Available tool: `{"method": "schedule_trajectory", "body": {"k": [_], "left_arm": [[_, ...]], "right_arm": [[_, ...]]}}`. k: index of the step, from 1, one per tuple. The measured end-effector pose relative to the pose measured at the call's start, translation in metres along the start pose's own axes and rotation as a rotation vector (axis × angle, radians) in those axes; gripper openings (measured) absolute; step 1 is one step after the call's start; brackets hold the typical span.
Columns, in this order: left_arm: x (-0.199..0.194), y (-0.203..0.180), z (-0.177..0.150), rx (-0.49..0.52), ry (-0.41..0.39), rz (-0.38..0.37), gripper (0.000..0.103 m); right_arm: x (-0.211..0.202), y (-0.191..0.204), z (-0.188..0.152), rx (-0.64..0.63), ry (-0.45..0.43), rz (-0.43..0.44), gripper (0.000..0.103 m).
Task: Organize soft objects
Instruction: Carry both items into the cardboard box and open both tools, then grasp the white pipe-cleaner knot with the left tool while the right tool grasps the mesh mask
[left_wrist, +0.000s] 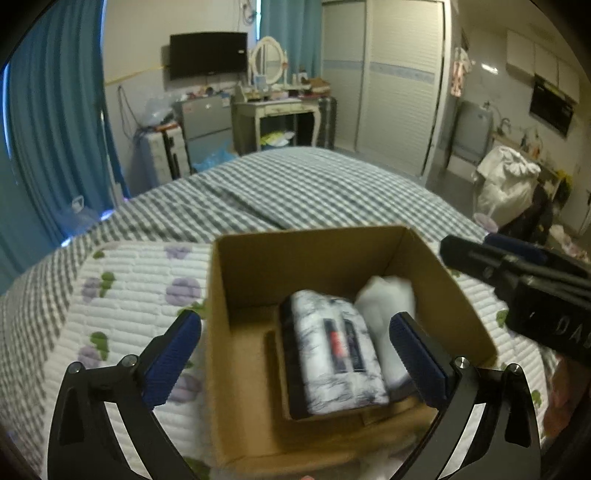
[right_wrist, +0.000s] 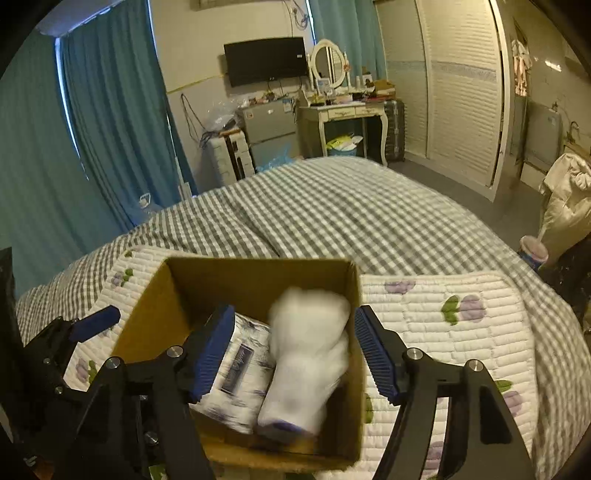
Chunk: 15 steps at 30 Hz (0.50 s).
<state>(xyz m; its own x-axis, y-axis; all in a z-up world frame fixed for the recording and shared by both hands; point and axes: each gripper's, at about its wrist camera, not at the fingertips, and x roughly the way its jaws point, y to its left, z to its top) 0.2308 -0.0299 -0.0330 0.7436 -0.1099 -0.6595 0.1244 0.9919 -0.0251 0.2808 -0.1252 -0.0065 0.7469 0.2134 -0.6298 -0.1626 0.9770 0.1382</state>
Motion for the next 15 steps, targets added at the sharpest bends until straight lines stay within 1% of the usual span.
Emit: {"method": "schedule_trajectory", "body": {"k": [3,5,9,11,12,13,15], "left_arm": [[-0.032,0.004,0.007,-0.009,-0.021,-0.007,0.103],[-0.06,0.007,0.012,-0.009,-0.055,0.002,0.103],[-0.127,0.014,0.02,-0.003,-0.131,0.01,0.103],[-0.164,0.017,0.02,-0.005,-0.171,0.008,0.103],[-0.183,0.018,0.018,0.003,-0.194,0.006,0.103],[-0.197,0.02,0.014,0.012,-0.214,0.011,0.103],[-0.222,0.024,0.004,0.026,-0.243,0.025,0.103]], "right_arm": [[-0.037,0.007,0.01,-0.015,-0.033,-0.023,0.069],[-0.066,0.012,0.017,-0.024,-0.058,-0.044,0.07],[-0.137,0.026,0.029,-0.036,-0.119,-0.082,0.076],[-0.173,0.034,0.029,-0.038,-0.135,-0.095,0.082],[-0.192,0.039,0.027,-0.044,-0.147,-0.098,0.087],[-0.203,0.042,0.025,-0.05,-0.153,-0.102,0.092],[-0.233,0.051,0.015,-0.068,-0.16,-0.129,0.097]]}}
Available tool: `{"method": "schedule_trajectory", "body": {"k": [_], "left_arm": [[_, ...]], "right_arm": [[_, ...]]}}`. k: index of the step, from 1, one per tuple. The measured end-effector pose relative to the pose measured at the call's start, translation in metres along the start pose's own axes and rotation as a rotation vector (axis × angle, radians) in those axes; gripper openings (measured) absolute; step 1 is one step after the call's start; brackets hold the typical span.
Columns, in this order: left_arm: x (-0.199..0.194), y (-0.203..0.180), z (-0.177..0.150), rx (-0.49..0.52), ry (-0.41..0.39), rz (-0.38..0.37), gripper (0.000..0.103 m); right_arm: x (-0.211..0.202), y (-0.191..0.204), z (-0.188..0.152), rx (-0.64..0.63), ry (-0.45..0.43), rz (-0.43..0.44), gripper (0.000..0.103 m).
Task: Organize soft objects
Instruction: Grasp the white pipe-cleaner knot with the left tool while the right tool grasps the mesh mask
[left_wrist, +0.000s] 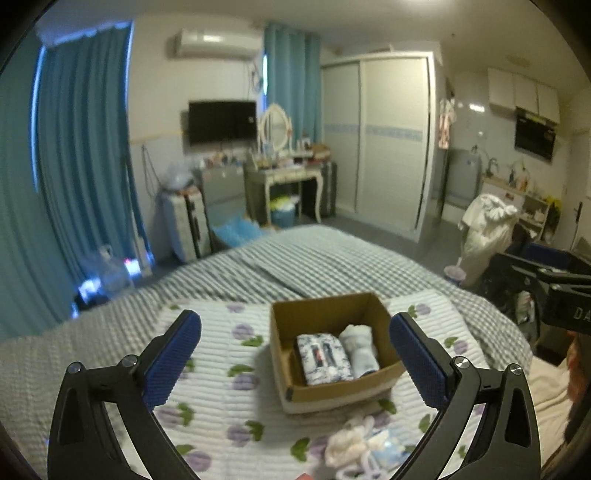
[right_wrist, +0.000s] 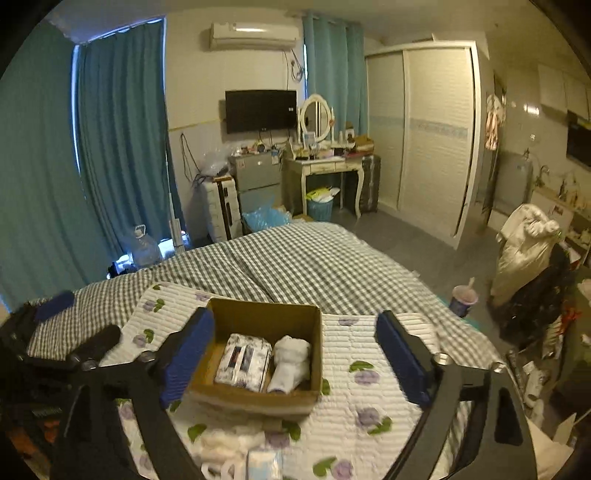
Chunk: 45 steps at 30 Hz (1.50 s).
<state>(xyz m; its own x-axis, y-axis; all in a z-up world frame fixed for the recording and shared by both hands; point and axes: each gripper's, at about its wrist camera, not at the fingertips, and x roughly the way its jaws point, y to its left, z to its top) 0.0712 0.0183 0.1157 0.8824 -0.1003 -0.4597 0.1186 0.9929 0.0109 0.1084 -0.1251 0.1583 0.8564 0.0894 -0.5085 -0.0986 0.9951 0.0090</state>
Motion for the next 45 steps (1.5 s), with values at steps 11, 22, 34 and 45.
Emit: {"method": "schedule_trajectory", "body": {"k": [11,22,34,45], "left_arm": [[-0.041,0.018,-0.097,0.0,0.134,0.016,0.103],[0.006,0.028,-0.218,-0.078,0.307,0.047,0.103],[0.026,0.024,-0.237,-0.057,0.357,0.041,0.102],[0.044,-0.033,-0.226,-0.028,0.393,-0.049,0.102]], "right_arm": [[-0.041,0.034,-0.118,-0.055,0.114,-0.042,0.103],[0.058,0.072,-0.263,-0.053,0.373,0.021,0.103],[0.093,0.082,-0.284,-0.018,0.46,0.086,0.059],[0.056,0.026,-0.258,0.053,0.353,0.041,0.059]]}}
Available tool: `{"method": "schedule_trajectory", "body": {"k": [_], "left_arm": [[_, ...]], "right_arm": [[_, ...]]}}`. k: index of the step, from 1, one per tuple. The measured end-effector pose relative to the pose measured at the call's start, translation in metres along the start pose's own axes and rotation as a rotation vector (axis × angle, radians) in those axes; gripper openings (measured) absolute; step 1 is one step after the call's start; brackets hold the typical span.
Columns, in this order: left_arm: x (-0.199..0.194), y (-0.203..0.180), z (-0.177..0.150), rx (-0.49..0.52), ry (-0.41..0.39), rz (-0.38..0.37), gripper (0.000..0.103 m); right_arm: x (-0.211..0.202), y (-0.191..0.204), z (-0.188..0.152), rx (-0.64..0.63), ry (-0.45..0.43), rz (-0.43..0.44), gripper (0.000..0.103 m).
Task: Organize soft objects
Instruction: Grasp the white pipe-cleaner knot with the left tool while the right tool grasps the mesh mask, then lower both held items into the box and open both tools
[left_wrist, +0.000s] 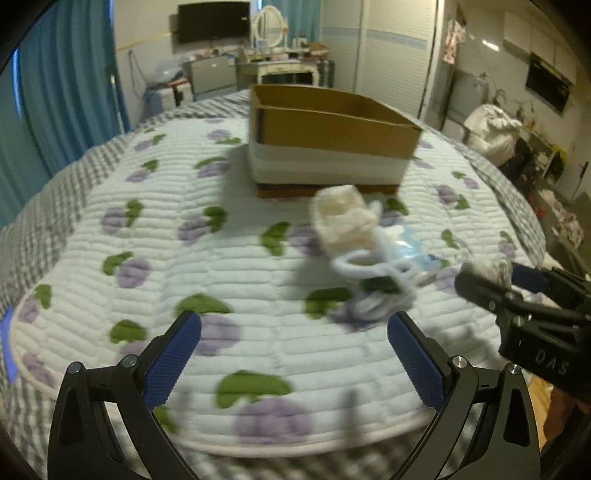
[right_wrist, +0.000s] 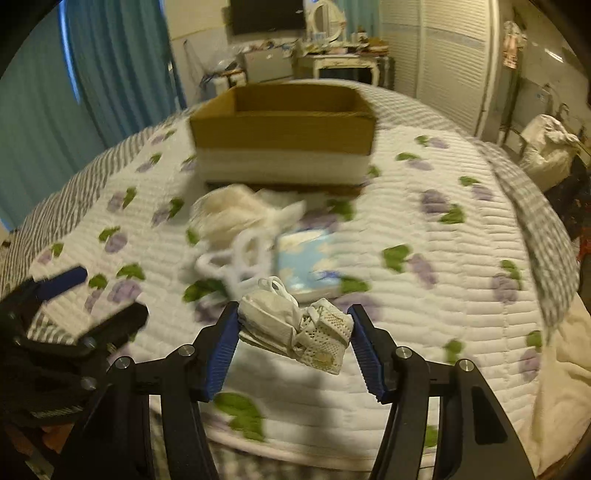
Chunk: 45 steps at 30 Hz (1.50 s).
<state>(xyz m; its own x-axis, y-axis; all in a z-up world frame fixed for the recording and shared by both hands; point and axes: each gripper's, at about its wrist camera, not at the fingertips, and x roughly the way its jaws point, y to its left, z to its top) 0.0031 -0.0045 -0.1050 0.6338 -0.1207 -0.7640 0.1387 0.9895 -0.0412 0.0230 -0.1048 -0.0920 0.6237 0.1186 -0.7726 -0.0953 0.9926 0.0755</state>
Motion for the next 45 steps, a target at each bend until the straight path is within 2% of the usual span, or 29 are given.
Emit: {"method": "schedule_trajectory", "body": {"k": [2,9,12,14,16,19,24,34,40,45], "left_arm": [[0.006,-0.012,0.004,0.004,0.009,-0.03,0.102],[0.045,-0.043,0.018,0.01,0.058,-0.076,0.094],[0.064,-0.048,0.02,0.003,0.088,-0.088,0.071],[0.073,-0.048,0.02,-0.009,0.114,-0.103,0.064],[0.074,-0.047,0.019,-0.017,0.122,-0.139,0.047],[0.066,-0.047,0.017,0.005,0.108,-0.151,0.043],[0.046,-0.043,0.014,0.001,0.096,-0.171,0.042],[-0.011,-0.035,0.023,0.019,-0.002,-0.157,0.042],[-0.038,-0.026,0.043,0.034,-0.075,-0.144,0.042],[-0.046,-0.023,0.067,0.062,-0.12,-0.117,0.042]], "right_arm": [[0.002,-0.01,0.002,-0.01,-0.006,-0.054,0.059],[0.018,-0.043,0.011,0.043,-0.008,-0.062,0.059],[0.027,-0.052,0.013,0.064,0.001,-0.051,0.059],[0.033,-0.058,0.012,0.074,0.012,-0.04,0.059],[0.036,-0.06,0.011,0.081,0.017,-0.033,0.059],[0.037,-0.062,0.01,0.092,0.017,-0.026,0.059],[0.025,-0.058,0.009,0.092,0.001,-0.017,0.059],[-0.019,-0.038,0.02,0.065,-0.084,-0.004,0.059],[-0.036,-0.027,0.035,0.039,-0.13,-0.006,0.059],[-0.046,-0.02,0.065,0.002,-0.185,0.007,0.059]]}}
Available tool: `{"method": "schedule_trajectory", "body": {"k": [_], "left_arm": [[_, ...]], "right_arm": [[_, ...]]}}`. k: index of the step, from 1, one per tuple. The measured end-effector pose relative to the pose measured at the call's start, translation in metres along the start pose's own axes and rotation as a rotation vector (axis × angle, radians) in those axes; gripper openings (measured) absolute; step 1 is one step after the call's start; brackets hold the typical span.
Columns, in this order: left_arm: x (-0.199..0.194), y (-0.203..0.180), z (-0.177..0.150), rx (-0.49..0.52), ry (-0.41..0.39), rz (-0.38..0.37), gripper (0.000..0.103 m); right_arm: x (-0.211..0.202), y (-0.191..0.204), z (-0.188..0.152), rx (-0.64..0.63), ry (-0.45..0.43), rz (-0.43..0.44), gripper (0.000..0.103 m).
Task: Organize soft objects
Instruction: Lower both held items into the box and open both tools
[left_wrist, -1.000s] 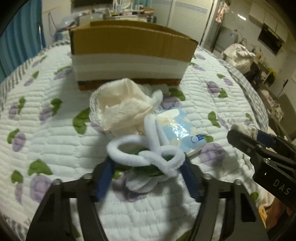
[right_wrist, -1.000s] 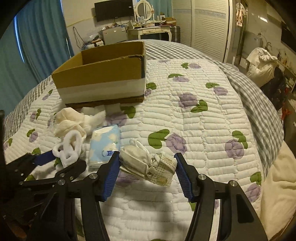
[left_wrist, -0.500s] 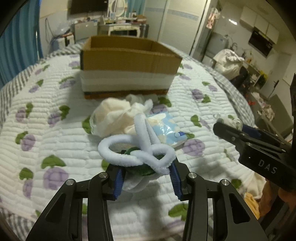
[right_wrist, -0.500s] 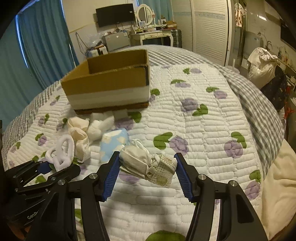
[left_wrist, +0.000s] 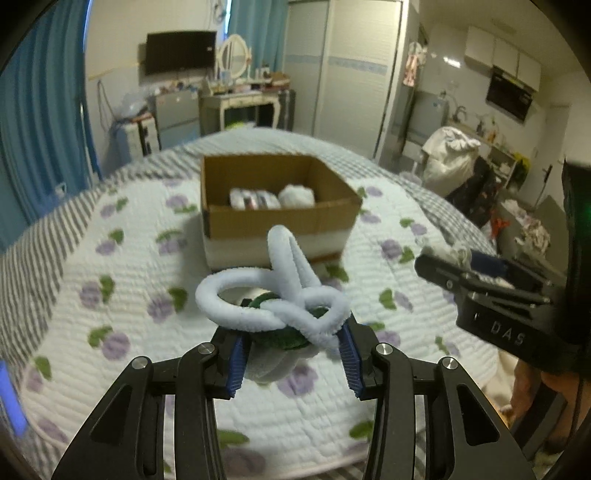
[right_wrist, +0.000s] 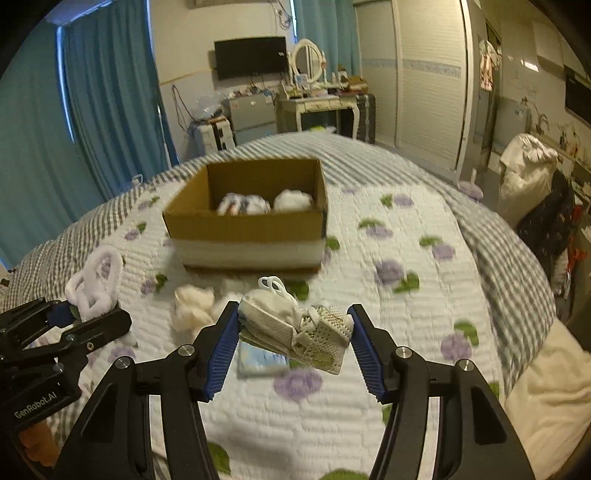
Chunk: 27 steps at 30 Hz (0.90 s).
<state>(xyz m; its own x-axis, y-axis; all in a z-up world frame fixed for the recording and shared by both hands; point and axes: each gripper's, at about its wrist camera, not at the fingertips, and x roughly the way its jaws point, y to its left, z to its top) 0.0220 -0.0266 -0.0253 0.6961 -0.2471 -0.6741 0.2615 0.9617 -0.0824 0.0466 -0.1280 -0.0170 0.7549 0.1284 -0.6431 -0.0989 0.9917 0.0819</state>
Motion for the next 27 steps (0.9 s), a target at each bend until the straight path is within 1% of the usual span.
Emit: {"method": "schedule_trajectory", "body": {"k": [3,6,7,11,13,15,18,21,24,27], "left_arm": [[0.005,0.006,0.02,0.009,-0.029,0.01,0.042],[0.016,0.013,0.041,0.013,-0.049,0.028,0.042],[0.019,0.016,0.047,0.01,-0.054,0.032,0.042],[0.038,0.029,0.077,-0.002,-0.078,0.046,0.042],[0.049,0.033,0.091,0.002,-0.094,0.06,0.042],[0.061,0.038,0.105,-0.002,-0.105,0.063,0.042],[0.083,0.045,0.124,-0.007,-0.104,0.059,0.042],[0.109,0.048,0.138,0.008,-0.098,0.082,0.042],[0.132,0.05,0.145,0.01,-0.079,0.081,0.042],[0.159,0.051,0.146,0.022,-0.047,0.098,0.042]], "right_arm": [[0.001,0.008,0.033,-0.046,-0.054,0.013,0.059],[0.007,0.012,0.061,-0.069,-0.086,0.036,0.059],[0.012,0.014,0.074,-0.08,-0.1,0.049,0.059],[0.031,0.019,0.109,-0.107,-0.131,0.061,0.059],[0.045,0.016,0.126,-0.1,-0.135,0.079,0.059],[0.058,0.014,0.138,-0.092,-0.133,0.099,0.059],[0.084,0.012,0.158,-0.104,-0.129,0.103,0.059],[0.113,0.007,0.174,-0.1,-0.11,0.118,0.059],[0.144,0.0,0.182,-0.089,-0.076,0.128,0.059],[0.177,-0.003,0.187,-0.084,-0.035,0.132,0.059]]}}
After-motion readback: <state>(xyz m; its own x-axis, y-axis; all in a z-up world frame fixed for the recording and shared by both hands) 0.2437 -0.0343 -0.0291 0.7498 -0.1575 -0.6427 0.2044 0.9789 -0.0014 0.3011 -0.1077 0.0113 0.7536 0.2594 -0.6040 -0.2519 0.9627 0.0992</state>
